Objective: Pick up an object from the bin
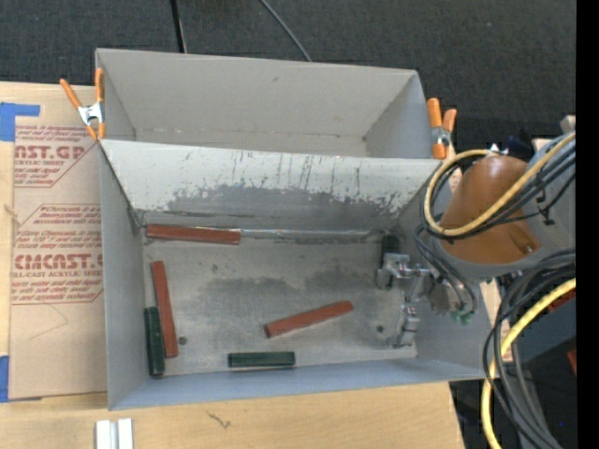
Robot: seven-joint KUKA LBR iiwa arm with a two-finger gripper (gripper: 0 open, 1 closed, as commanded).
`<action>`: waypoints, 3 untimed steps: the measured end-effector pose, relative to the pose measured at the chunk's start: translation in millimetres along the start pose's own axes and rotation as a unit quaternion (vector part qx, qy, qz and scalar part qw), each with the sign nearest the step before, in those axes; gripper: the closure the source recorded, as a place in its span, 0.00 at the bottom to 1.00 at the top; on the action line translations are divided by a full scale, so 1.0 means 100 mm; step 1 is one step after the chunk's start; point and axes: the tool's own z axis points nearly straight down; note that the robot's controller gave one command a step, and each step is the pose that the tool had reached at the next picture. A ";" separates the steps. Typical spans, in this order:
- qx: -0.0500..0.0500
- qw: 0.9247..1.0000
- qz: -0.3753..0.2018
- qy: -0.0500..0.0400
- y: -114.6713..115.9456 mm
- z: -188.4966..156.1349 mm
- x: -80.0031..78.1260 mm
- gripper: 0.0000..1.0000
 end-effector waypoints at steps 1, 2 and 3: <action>0.000 1.000 0.001 0.001 -0.13 -0.04 -0.39 0.00; -0.001 0.996 -0.090 0.000 0.91 0.16 -0.02 1.00; -0.001 0.996 -0.090 0.000 0.91 0.15 -0.02 1.00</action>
Offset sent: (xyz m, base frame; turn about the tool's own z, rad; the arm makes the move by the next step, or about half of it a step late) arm 0.0082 0.0889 -0.0154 -0.1792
